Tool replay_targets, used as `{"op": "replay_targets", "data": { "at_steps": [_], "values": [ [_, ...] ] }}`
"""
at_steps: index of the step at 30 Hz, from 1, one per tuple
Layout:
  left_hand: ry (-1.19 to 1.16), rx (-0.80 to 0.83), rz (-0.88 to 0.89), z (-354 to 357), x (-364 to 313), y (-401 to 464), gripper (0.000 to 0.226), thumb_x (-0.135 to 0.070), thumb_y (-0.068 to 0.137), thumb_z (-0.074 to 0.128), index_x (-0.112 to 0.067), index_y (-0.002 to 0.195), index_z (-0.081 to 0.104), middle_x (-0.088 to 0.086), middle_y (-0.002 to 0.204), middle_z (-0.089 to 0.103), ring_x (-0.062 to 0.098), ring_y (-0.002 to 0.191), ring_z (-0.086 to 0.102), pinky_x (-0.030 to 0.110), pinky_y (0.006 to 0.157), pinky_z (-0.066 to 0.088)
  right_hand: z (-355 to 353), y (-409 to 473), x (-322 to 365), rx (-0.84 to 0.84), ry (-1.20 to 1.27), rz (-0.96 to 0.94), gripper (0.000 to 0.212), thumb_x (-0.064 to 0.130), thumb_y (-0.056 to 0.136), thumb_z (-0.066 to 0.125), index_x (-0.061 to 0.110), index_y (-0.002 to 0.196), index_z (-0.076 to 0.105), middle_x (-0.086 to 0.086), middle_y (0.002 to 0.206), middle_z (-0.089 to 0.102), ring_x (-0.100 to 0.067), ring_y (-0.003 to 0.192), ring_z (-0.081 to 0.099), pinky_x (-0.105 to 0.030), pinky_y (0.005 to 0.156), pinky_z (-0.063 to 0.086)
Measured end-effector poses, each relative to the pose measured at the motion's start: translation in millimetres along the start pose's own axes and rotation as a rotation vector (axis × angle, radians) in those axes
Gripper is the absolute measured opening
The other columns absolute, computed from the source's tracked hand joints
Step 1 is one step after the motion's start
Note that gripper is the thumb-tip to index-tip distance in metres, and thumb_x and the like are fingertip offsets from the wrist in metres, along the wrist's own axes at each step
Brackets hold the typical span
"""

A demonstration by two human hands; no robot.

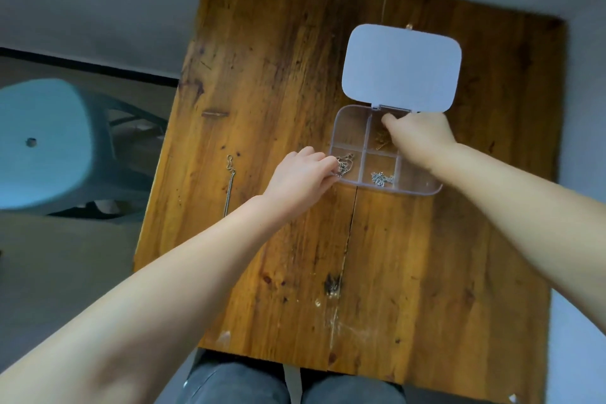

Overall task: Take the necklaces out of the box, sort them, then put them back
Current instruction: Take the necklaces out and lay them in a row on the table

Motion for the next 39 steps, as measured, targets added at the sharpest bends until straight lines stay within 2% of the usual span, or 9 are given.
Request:
{"op": "replay_targets", "data": {
  "at_steps": [1,4,12,21,24,29,34,36,39],
  "values": [
    [-0.003,-0.002,-0.009,-0.4,-0.5,-0.6,0.015,-0.024,0.092,0.055,-0.011,0.096,0.062,0.006,0.092,0.069,0.023,0.081,0.050,0.029,0.064,0.031,-3.8,-3.6,3.4,-0.029,-0.150,-0.082,0.006,0.011,0.087,0.051,0.006,0.090,0.053,-0.008,0.071,0.056,-0.032,0.072,0.056,-0.031,0.054,0.043],
    [0.014,0.016,-0.016,-0.9,-1.3,-0.3,0.013,-0.025,0.093,0.054,-0.013,0.094,0.060,0.004,0.089,0.067,0.019,0.078,0.045,0.029,0.063,0.032,-7.6,-3.3,11.9,-0.040,-0.351,-0.187,0.018,-0.009,0.082,0.052,0.001,0.096,0.051,-0.015,0.078,0.059,-0.036,0.071,0.060,-0.040,0.061,0.056],
    [0.030,0.022,-0.059,-3.0,-4.8,-1.1,0.015,-0.026,0.094,0.051,-0.015,0.098,0.059,0.003,0.092,0.067,0.018,0.083,0.046,0.028,0.066,0.033,-4.9,6.5,22.5,0.108,-0.644,-0.200,0.026,0.000,0.091,0.046,0.009,0.114,0.054,-0.004,0.100,0.064,-0.024,0.086,0.062,-0.028,0.052,0.032],
    [0.019,0.012,-0.070,-2.3,-3.9,-0.6,0.012,-0.023,0.094,0.050,-0.015,0.096,0.059,0.003,0.089,0.066,0.016,0.079,0.040,0.028,0.064,0.030,-13.2,6.0,23.7,0.170,-0.671,-0.210,0.022,-0.004,0.089,0.047,0.009,0.100,0.062,-0.003,0.075,0.047,-0.023,0.070,0.047,-0.030,0.055,0.036],
    [0.008,-0.003,-0.064,-2.5,-3.6,-1.6,0.011,-0.021,0.093,0.052,-0.014,0.094,0.059,0.004,0.086,0.066,0.016,0.076,0.039,0.028,0.064,0.027,-15.5,3.5,10.9,0.132,-0.374,-0.204,0.016,0.009,0.095,0.046,0.007,0.101,0.061,-0.008,0.080,0.056,-0.022,0.070,0.050,-0.031,0.055,0.040],
    [-0.031,0.020,-0.135,-2.3,-3.7,0.9,0.025,-0.025,0.091,0.056,-0.016,0.114,0.056,0.007,0.109,0.060,0.022,0.097,0.050,0.029,0.073,0.039,-38.3,-22.6,-4.8,0.291,0.712,0.001,0.019,0.027,0.097,0.048,0.014,0.090,0.059,-0.005,0.078,0.061,-0.011,0.063,0.061,-0.018,0.050,0.050],
    [-0.578,-0.041,-0.119,-40.9,-25.9,16.3,0.054,-0.026,0.088,0.060,-0.020,0.137,0.038,0.002,0.147,0.036,0.011,0.132,0.032,0.021,0.105,0.027,-68.9,-70.2,23.1,0.433,1.266,-0.092,0.022,0.032,0.091,0.053,0.012,0.086,0.061,-0.003,0.073,0.068,-0.014,0.065,0.069,-0.018,0.051,0.054],
    [-0.691,0.060,-0.073,-57.4,-34.0,20.8,0.034,-0.024,0.089,0.057,-0.018,0.123,0.055,0.001,0.143,0.044,0.003,0.125,0.038,0.012,0.101,0.030,-75.2,-85.9,36.7,0.409,1.340,-0.131,0.026,0.036,0.086,0.055,0.011,0.088,0.062,-0.002,0.072,0.069,-0.016,0.066,0.069,-0.018,0.052,0.055],
    [-0.887,0.225,-0.128,-74.9,-26.4,15.4,0.020,-0.028,0.093,0.053,-0.015,0.090,0.068,0.002,0.103,0.068,0.011,0.095,0.062,0.030,0.084,0.050,-73.2,-107.4,50.0,0.376,1.450,-0.116,0.023,0.035,0.083,0.058,0.013,0.084,0.065,-0.004,0.071,0.070,-0.016,0.064,0.070,-0.018,0.050,0.054]
  ]
}}
Point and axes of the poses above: each hand's wrist, its own y-axis towards the middle knuckle, its own z-axis out of the palm, x = y × z, the point moved 4 cm from there along y, towards the middle knuckle
